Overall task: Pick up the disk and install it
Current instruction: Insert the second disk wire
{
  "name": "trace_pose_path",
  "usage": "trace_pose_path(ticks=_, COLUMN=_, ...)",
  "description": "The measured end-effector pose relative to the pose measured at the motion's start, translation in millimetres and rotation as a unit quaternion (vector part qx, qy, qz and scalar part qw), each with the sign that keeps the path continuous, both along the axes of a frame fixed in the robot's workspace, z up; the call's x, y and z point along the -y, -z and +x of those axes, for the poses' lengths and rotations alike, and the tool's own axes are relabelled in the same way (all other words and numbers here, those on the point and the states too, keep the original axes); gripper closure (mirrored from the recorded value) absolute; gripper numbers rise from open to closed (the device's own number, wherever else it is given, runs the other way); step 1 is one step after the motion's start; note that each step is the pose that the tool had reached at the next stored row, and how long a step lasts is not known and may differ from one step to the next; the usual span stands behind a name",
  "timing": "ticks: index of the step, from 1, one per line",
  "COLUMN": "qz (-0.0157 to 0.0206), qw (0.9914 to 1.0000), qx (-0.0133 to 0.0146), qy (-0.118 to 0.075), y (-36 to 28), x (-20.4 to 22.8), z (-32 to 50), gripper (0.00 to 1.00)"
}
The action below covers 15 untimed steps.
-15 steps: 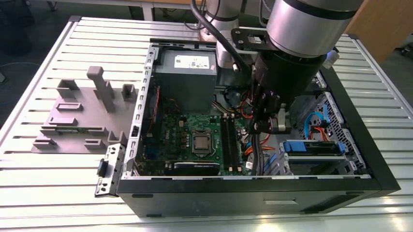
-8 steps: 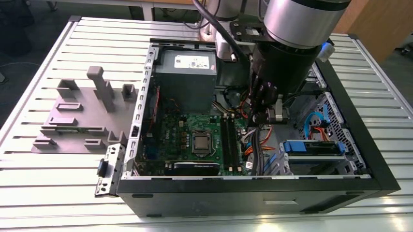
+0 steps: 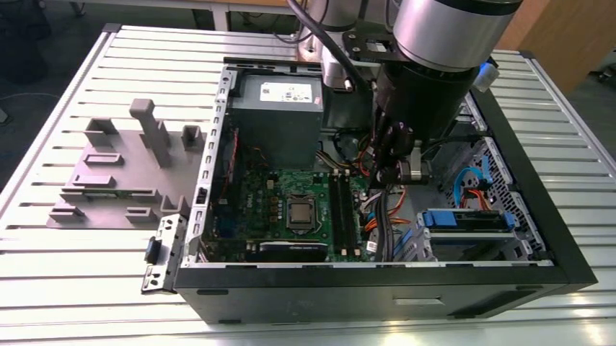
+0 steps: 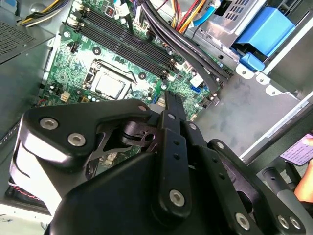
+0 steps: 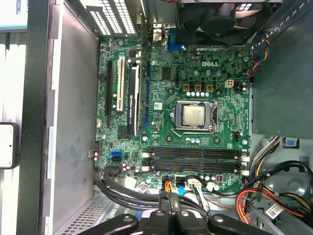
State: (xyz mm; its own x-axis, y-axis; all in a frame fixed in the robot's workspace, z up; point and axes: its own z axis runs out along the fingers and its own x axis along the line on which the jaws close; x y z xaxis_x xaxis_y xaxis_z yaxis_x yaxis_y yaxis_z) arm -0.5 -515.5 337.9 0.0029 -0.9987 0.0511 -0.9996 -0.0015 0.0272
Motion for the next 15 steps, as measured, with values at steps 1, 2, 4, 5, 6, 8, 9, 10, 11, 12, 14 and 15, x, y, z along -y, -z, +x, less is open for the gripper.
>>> trace_pose_path(ticks=1, qz=0.0, qw=1.0, qx=0.0, qy=0.0, y=0.0, x=-0.1, z=0.0, gripper=0.89)
trace_pose_path(ticks=2, qz=0.0, qw=1.0, qx=0.0, qy=0.0, y=0.0, x=-0.2, z=0.0, gripper=0.89)
trace_pose_path(ticks=4, qz=0.0, qw=1.0, qx=0.0, qy=0.0, y=0.0, x=-2.2, z=0.0, gripper=0.89)
trace_pose_path(ticks=5, qz=0.0, qw=1.0, qx=0.0, qy=0.0, y=0.0, x=-3.5, z=0.0, gripper=0.89)
trace_pose_path(ticks=6, qz=0.0, qw=1.0, qx=0.0, qy=0.0, y=0.0, x=-4.7, z=0.0, gripper=0.89)
trace_pose_path(ticks=8, qz=0.0, qw=1.0, qx=0.0, qy=0.0, y=0.0, x=-4.9, z=0.0, gripper=0.89)
trace_pose_path(ticks=9, qz=0.0, qw=1.0, qx=0.0, qy=0.0, y=0.0, x=-5.1, z=0.0, gripper=0.89)
trace_pose_path(ticks=10, qz=0.0, qw=1.0, qx=0.0, qy=0.0, y=0.0, x=-5.3, z=0.0, gripper=0.89)
trace_pose_path(ticks=11, qz=0.0, qw=1.0, qx=0.0, qy=0.0, y=0.0, x=-5.4, z=0.0, gripper=0.89)
trace_pose_path(ticks=12, qz=0.0, qw=1.0, qx=0.0, qy=0.0, y=0.0, x=-6.4, z=0.0, gripper=0.89)
trace_pose_path(ticks=14, qz=0.0, qw=1.0, qx=0.0, qy=0.0, y=0.0, x=-7.4, z=0.0, gripper=0.89)
trace_pose_path(ticks=15, qz=0.0, qw=1.0, qx=0.0, qy=0.0, y=0.0, x=-7.6, z=0.0, gripper=0.89)
